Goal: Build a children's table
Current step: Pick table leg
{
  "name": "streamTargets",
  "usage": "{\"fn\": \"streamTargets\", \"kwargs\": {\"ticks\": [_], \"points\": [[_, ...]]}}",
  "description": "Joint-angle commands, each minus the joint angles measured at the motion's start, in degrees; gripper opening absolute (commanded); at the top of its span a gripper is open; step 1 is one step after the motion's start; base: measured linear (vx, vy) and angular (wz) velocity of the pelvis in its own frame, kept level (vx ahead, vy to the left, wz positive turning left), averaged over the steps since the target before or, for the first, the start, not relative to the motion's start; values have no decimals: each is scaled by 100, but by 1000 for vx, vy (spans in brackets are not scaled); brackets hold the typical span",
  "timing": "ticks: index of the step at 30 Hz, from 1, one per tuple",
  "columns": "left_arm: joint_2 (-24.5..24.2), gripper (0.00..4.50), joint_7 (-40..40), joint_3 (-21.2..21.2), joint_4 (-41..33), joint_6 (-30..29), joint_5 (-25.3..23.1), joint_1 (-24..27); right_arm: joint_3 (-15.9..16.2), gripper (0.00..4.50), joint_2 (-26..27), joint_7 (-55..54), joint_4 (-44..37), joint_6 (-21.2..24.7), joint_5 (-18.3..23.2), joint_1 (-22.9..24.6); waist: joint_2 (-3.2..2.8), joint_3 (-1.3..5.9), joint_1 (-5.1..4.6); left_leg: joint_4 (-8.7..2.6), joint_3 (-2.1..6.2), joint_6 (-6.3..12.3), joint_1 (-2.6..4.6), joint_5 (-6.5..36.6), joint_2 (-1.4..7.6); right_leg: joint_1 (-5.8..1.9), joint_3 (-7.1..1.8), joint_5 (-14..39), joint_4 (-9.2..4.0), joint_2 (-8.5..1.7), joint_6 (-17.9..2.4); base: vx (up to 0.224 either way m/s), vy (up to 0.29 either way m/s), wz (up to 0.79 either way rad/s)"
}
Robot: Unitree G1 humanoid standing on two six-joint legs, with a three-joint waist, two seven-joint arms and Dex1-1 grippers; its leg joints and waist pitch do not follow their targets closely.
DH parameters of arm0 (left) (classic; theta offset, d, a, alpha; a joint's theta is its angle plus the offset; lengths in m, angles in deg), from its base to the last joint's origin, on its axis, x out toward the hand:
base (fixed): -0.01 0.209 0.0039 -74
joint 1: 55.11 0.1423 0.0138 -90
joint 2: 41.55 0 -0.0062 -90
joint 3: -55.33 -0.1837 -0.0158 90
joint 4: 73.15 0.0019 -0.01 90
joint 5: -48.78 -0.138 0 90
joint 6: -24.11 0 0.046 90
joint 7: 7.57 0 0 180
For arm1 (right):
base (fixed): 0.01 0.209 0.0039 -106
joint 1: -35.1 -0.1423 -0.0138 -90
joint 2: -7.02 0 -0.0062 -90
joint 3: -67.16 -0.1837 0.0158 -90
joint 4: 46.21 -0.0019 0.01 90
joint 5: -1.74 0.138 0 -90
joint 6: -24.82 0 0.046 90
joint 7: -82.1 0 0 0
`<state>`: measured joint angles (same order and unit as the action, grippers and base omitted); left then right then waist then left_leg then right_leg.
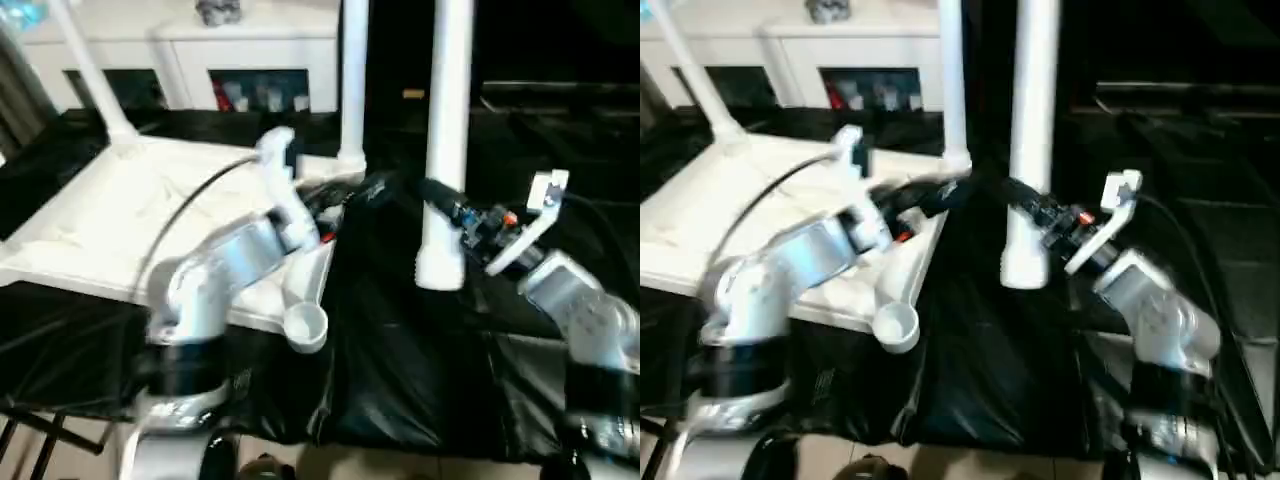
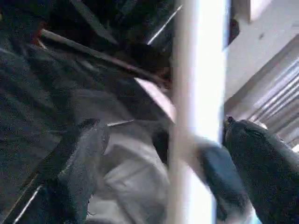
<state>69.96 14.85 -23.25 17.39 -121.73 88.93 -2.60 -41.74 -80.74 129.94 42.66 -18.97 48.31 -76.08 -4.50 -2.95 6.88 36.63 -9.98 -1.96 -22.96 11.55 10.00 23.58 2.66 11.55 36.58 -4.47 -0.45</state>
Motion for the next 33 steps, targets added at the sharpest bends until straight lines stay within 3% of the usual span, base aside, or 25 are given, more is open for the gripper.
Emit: {"fn": "streamTargets", "kwargs": {"ticks": [1,8,9,12,20,24,27,33], "points": [[80,450,-112,100,97,-60,164,-178,158,182,73,-15,-379,188,95,82,54,382,-7,-519,150,139,102,954,239,-291,-163,1613,-585,-331,-884,0,0,0],[302,450,-251,368,220,-261,565,-321,386,182,45,-217,-868,448,183,342,64,392,-38,-514,133,120,88,751,211,-290,-172,1500,-619,-344,-867,0,0,0],[325,450,-274,404,199,-293,666,-322,467,182,9,-229,-886,439,183,379,144,397,-41,-514,125,141,80,674,214,-301,-171,1424,-620,-344,-868,0,0,0],[317,450,-342,391,135,-327,723,-296,589,182,-31,-218,-928,454,194,411,122,402,-7,-497,124,210,77,463,226,-287,-180,1223,-578,-349,-930,0,0,0],[314,377,-552,229,27,-247,665,-189,777,182,-67,-325,-850,443,66,275,120,435,7,-469,113,404,76,53,224,-319,-173,507,-514,-352,-1097,0,0,0],[360,330,-654,214,22,-139,658,-150,816,182,-85,-390,-851,429,73,259,110,429,13,-465,108,444,74,43,228,-322,-173,500,-516,-351,-1128,0,0,0],[389,326,-692,220,25,-42,642,-126,825,182,-89,-419,-850,446,61,241,116,422,5,-475,108,396,77,159,227,-330,-173,665,-535,-356,-1096,0,0,0],[442,272,-785,239,-29,130,717,-45,903,182,-147,-493,-852,452,51,208,153,423,-8,-474,99,346,80,128,224,-326,-179,727,-533,-350,-1025,0,0,0]]}}
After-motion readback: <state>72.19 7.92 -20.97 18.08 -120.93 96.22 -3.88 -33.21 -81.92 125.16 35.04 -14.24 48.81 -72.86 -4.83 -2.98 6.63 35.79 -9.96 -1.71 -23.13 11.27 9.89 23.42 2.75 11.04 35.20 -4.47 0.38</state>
